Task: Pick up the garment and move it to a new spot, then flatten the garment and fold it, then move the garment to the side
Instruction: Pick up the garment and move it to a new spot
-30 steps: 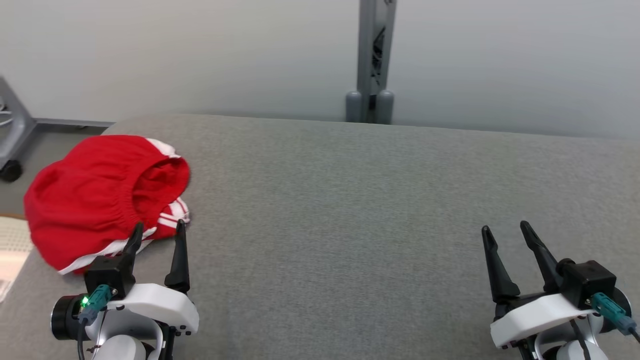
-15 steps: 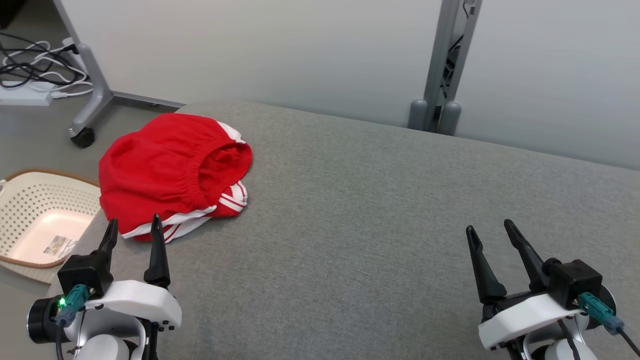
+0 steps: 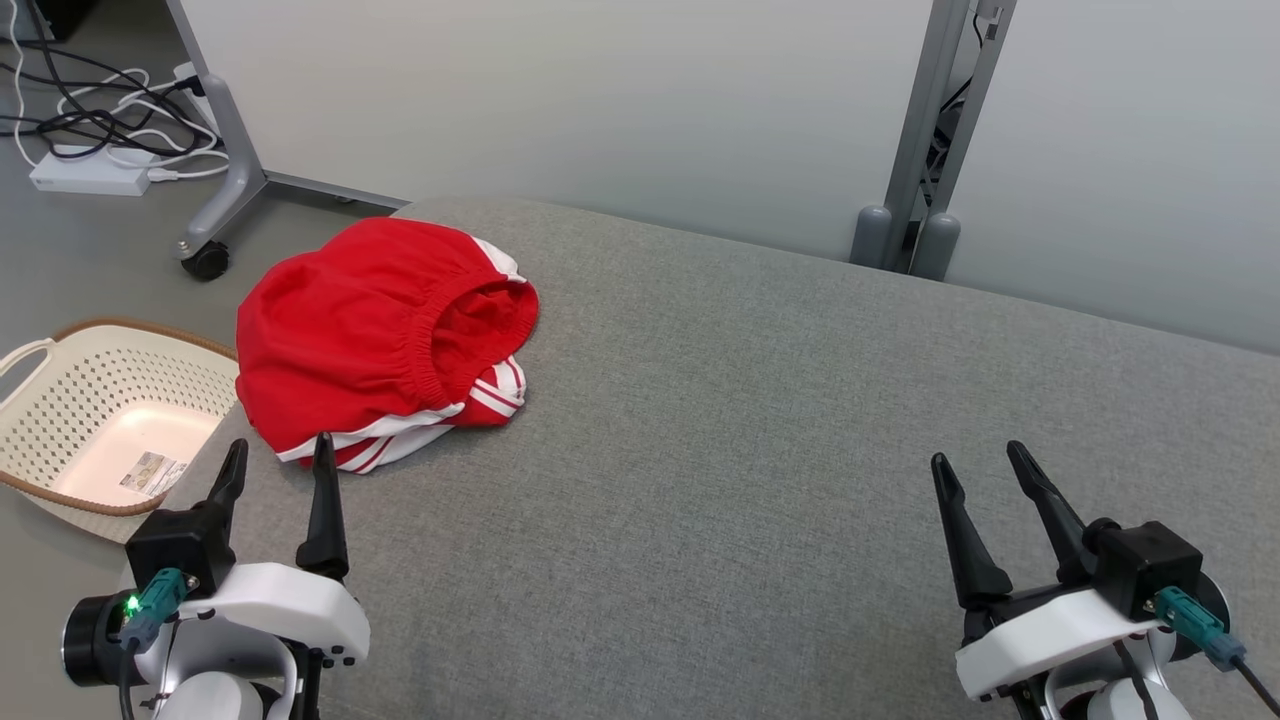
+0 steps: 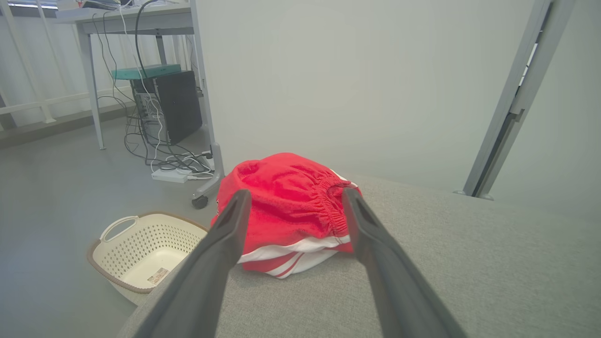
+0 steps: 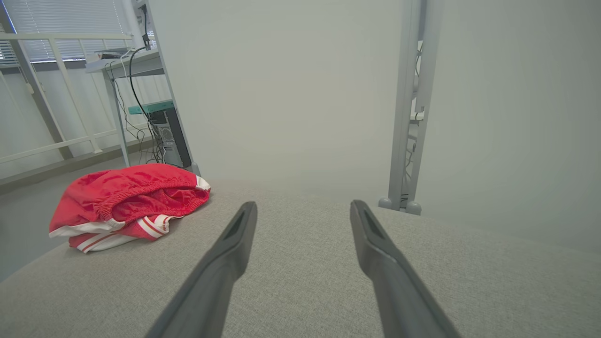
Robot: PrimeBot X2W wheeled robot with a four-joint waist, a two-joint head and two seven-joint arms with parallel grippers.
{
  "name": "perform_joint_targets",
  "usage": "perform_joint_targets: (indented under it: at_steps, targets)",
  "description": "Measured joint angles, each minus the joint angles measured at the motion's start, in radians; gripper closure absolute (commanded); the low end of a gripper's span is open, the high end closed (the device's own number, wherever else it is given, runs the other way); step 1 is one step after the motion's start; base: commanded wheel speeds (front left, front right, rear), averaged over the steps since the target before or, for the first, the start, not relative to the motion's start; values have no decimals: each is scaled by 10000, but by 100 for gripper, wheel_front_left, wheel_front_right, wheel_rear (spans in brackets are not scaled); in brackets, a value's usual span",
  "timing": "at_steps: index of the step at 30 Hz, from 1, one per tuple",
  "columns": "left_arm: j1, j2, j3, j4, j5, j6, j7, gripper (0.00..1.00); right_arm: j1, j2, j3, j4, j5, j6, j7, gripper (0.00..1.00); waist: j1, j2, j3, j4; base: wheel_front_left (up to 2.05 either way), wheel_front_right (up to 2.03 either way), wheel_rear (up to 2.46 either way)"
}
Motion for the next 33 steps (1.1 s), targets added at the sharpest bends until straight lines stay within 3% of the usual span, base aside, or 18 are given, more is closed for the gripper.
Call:
perform_joint_targets:
  at_steps: [15,24,28,33]
  targets:
    - [-35,186,-380,-520,42,-105,280,0,-251,-2,-217,167,12,0,-100,0,0,0,-28,135,0,0,0]
    - [-2623,1026,-146,-1482,209,-435,1118,0,-512,4,-69,31,-115,0,-82,0,-1,0,321,13,0,0,0]
    - [-4012,1287,-205,-752,-54,-882,2130,0,-686,2,52,-138,-207,0,21,0,0,0,657,-271,0,0,0]
    - [-5242,1490,-412,1480,-619,-1609,3603,0,-1010,6,190,-316,-391,2,140,0,0,0,1243,-797,0,0,0]
